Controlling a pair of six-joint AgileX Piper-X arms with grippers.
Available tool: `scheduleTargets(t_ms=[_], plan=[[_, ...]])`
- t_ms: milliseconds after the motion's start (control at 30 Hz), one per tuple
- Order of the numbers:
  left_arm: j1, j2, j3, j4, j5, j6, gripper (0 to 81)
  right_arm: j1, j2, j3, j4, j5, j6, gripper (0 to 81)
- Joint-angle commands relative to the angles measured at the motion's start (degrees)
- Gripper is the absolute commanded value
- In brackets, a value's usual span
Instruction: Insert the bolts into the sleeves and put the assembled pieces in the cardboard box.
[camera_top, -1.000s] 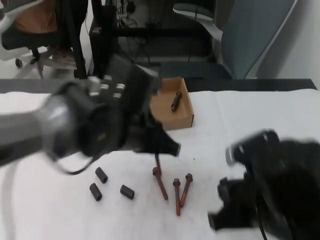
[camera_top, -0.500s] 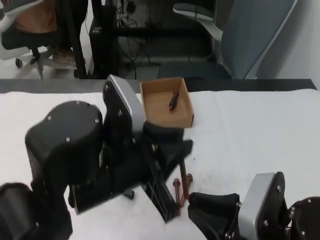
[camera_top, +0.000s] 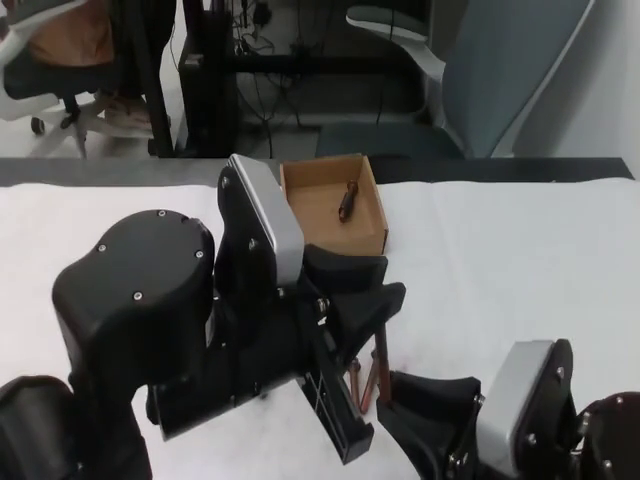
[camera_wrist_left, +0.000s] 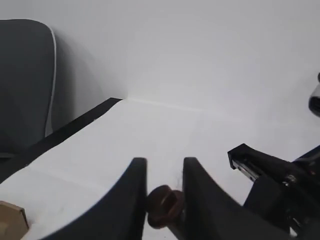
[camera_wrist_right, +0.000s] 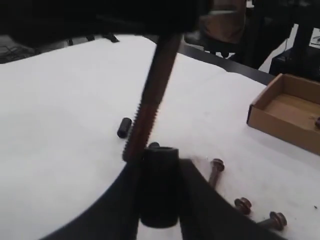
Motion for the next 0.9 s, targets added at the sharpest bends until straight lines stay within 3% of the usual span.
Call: scheduleTargets(t_ms=[0,500,867], plan=[[-0.20,-0.44,-0.11,-1.53,-1.63,1.16,1.8,0.16,-0.10,0.04,-2.18,-1.11,0.95,0.6],[-0.20,-0.44,0.07,-4.09,-3.72,-1.05,1.8,0.16,-0.10,0.04,-3.49,-3.49,1.78,0.6],[-0.20,-0.44,0.06,-4.09,-3.72,-4.46,1.8,0.16,-0.10,0.04,-5.90,-0.33,1.78,0.6]])
